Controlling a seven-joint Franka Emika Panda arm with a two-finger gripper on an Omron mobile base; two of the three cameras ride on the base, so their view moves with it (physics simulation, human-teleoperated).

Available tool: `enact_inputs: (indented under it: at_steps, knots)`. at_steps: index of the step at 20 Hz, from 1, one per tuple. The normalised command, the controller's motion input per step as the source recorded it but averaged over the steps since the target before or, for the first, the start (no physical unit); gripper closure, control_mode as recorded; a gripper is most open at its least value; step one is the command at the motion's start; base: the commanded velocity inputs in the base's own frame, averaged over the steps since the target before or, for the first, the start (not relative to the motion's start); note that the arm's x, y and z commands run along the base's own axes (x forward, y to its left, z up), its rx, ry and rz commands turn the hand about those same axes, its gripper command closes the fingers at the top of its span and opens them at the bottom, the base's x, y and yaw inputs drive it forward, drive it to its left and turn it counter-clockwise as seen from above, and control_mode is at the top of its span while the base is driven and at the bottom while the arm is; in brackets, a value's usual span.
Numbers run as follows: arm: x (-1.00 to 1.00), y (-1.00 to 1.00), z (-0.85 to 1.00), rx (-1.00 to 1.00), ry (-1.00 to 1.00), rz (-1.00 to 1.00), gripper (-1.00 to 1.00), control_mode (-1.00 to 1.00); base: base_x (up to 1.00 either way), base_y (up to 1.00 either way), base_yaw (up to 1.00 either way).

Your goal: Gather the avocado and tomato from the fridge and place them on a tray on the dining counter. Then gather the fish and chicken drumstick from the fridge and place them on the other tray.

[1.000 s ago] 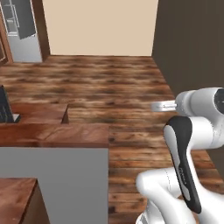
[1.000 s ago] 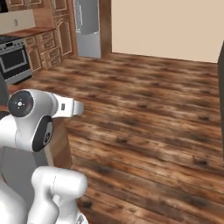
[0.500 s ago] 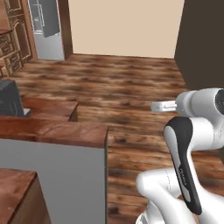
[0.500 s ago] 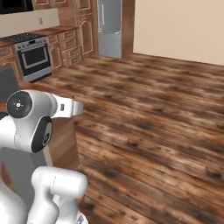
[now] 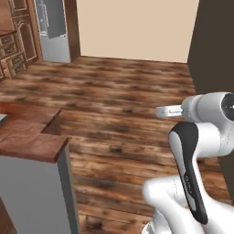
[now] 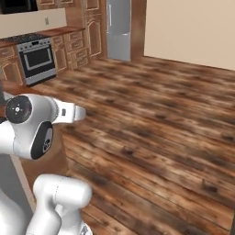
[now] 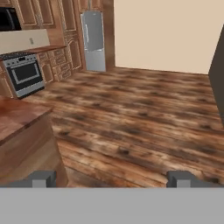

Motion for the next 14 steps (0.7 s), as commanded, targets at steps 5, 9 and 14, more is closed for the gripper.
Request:
enact_inputs:
  at_steps: [5,9,14]
  knots:
    - [0.0,0.0,0.0,0.0,0.0,0.0,-1.0,1.0,0.73,-0.84,0.19]
    - [0.0,0.0,0.0,0.0,0.0,0.0,-1.0,1.0,1.0,-0.34,0.24]
    - [0.0,0.0,0.0,0.0,0.0,0.0,-1.0,1.0,1.0,-0.16,0.24]
